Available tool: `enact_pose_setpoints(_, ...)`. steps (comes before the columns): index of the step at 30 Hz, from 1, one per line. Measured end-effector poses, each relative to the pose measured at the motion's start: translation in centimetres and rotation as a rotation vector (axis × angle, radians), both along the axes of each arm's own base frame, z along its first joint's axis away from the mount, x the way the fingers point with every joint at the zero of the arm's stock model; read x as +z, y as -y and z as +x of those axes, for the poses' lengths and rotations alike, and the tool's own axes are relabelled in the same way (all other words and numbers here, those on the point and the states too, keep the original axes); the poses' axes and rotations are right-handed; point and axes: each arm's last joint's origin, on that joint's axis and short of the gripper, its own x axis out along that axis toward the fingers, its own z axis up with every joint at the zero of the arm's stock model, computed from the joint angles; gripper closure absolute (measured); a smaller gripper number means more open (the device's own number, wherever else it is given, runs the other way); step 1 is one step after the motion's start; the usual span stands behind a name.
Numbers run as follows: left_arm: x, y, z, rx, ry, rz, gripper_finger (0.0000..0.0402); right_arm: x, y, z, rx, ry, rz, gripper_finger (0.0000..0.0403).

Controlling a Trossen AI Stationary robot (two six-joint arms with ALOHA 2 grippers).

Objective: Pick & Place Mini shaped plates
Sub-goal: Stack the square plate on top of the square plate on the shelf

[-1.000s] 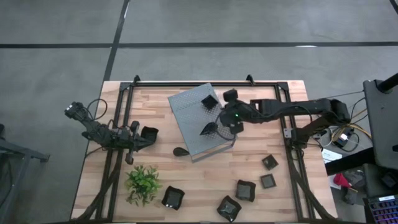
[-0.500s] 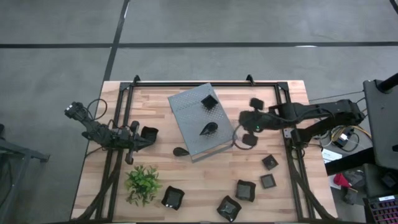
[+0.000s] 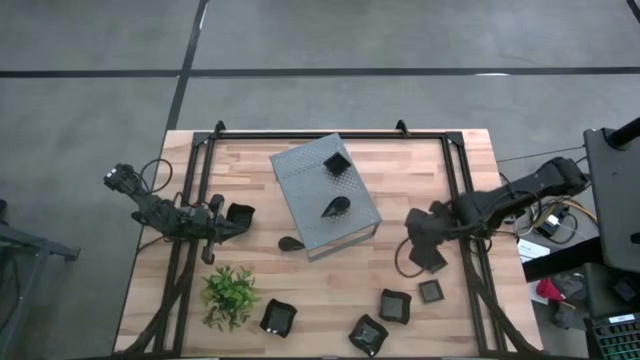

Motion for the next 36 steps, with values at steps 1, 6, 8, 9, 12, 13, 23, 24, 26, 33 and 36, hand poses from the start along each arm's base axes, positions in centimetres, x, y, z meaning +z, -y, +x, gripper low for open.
enact_pose_setpoints(1, 0.0, 0.0, 0.0, 0.000, 0.000, 0.000, 0.0401, -0.6, -0.2, -0.1, -0.022, -0.022, 0.011, 0.0355)
enact_pose_setpoints(6, 0.0, 0.0, 0.0, 0.000, 0.000, 0.000, 0.0401, -2.8, -1.9, 0.2, -0.021, -0.035, 0.080, 0.0355)
enact_pose_setpoints(8, 0.0, 0.0, 0.0, 0.000, 0.000, 0.000, 0.0401, -3.6, -2.6, 0.3, -0.018, -0.068, 0.114, 0.0355)
enact_pose_setpoints(9, 0.0, 0.0, 0.0, 0.000, 0.000, 0.000, 0.0401, -3.8, -2.9, 0.4, -0.016, -0.082, 0.120, 0.0355)
enact_pose_setpoints(12, 0.0, 0.0, 0.0, 0.000, 0.000, 0.000, 0.0401, -4.5, -3.8, 0.4, 0.004, -0.124, 0.106, 0.0355)
enact_pose_setpoints(13, 0.0, 0.0, 0.0, 0.000, 0.000, 0.000, 0.0401, -4.7, -4.1, 0.5, 0.018, -0.133, 0.100, 0.0355)
enact_pose_setpoints(23, 0.0, 0.0, 0.0, 0.000, 0.000, 0.000, 0.0401, -7.0, -6.1, 1.3, 0.092, -0.240, 0.022, 0.0313)
enact_pose_setpoints(24, 0.0, 0.0, 0.0, 0.000, 0.000, 0.000, 0.0401, -7.3, -6.2, 1.3, 0.086, -0.254, 0.014, 0.0307)
enact_pose_setpoints(26, 0.0, 0.0, 0.0, 0.000, 0.000, 0.000, 0.0401, -7.7, -6.3, 1.4, 0.069, -0.273, 0.008, 0.0294)
enact_pose_setpoints(33, 0.0, 0.0, 0.0, 0.000, 0.000, 0.000, 0.0401, -7.9, -6.0, 1.1, 0.021, -0.316, -0.043, 0.0278)
enact_pose_setpoints(36, 0.0, 0.0, 0.0, 0.000, 0.000, 0.000, 0.0401, -7.8, -5.7, 0.8, 0.002, -0.336, -0.074, 0.0283)
